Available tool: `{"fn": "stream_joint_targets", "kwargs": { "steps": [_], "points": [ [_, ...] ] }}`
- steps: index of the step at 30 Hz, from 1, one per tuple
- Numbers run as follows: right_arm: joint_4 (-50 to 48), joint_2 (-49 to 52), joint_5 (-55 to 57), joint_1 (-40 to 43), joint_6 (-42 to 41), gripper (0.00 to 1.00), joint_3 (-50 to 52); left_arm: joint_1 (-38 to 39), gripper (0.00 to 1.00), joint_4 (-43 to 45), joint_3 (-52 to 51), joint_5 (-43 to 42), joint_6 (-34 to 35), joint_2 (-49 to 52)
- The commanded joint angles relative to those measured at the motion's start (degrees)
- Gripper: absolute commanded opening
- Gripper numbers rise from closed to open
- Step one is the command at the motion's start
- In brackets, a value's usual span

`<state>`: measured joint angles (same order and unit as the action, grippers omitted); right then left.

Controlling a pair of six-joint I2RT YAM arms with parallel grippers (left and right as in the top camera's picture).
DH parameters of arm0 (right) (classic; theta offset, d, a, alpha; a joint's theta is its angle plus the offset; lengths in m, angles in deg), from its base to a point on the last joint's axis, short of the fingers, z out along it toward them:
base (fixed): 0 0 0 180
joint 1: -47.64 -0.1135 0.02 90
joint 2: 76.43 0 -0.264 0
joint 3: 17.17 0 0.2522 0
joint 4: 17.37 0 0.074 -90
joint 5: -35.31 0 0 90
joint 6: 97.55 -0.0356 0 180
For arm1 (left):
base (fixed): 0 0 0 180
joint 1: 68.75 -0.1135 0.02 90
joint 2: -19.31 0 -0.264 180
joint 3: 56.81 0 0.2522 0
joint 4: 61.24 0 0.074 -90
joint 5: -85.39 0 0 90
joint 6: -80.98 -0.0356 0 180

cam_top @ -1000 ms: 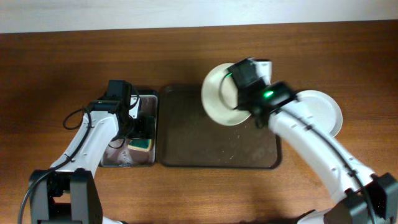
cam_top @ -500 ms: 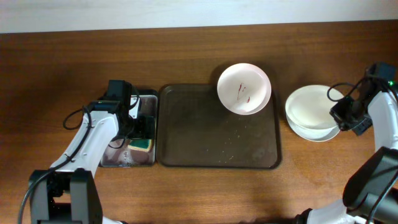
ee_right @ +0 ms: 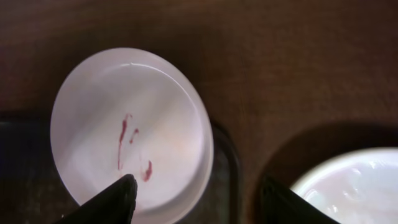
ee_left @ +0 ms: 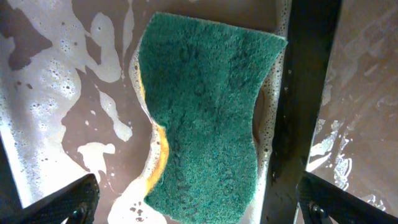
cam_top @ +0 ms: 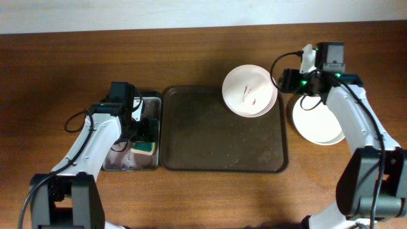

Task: Clean dirty plates on tray and stack at the side
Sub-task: 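Grasp the last stained plate rim with the right gripper and pull it center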

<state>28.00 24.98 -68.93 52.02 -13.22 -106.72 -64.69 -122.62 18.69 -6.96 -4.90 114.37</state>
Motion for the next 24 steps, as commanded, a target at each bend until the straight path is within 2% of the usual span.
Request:
{"fn": "stream_joint_targets", "kwargs": {
  "steps": [1,3,5,8,11,12,18,23,24],
  "points": [
    [-3.43,4.26,1.62,-1.81,0.98,0.61,-0.17,-0.11,0.99,-0.07,0.79,-0.02,0.61,-0.85],
    [-6.4,8.02,1.53,-2.6,0.94,0.6,-0.17,-0.11,0.99,-0.07,0.79,-0.02,0.61,-0.85],
    [-8.41,11.78,1.27,-3.08,0.9,0.54,-0.17,-0.11,1.0,-0.07,0.79,-0.02,0.61,-0.85],
    [-9.01,15.06,1.16,-4.04,0.76,0.32,-0.17,-0.11,0.99,-0.04,0.79,-0.02,0.61,-0.85],
    [-8.13,15.21,1.11,-4.17,0.76,0.05,-0.17,-0.11,0.99,-0.07,0.79,-0.04,0.61,-0.85],
    [-6.56,15.21,0.76,-4.17,0.76,0.04,-0.17,-0.11,0.99,-0.07,0.79,-0.04,0.61,-0.85],
    [6.71,14.78,-13.99,-7.69,0.72,0.04,-0.17,-0.11,0.99,0.17,0.79,-0.02,0.61,-0.85],
    [9.75,14.8,-14.03,-16.52,-5.81,0.05,-0.17,-0.11,0.99,0.17,0.79,-0.02,0.61,-0.85],
    [9.73,14.8,-13.97,-17.66,-5.79,0.31,-0.17,-0.11,0.99,0.17,0.79,-0.02,0.61,-0.85]
  ]
}}
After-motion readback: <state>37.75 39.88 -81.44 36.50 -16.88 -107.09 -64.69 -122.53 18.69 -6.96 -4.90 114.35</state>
